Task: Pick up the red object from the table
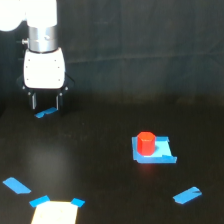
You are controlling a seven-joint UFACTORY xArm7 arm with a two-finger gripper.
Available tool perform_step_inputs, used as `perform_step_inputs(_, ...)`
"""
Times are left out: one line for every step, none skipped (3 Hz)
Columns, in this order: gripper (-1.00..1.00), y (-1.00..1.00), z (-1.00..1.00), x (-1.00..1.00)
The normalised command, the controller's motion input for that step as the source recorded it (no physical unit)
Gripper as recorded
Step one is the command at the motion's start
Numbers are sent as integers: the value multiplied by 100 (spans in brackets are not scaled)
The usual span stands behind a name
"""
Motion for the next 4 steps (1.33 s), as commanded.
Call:
perform_step_inputs(100,-65,-17,61)
perform_step_inputs(100,-100,-49,52)
perform_step_inputs(100,-100,-100,100)
perform_step_inputs(100,-65,-100,100)
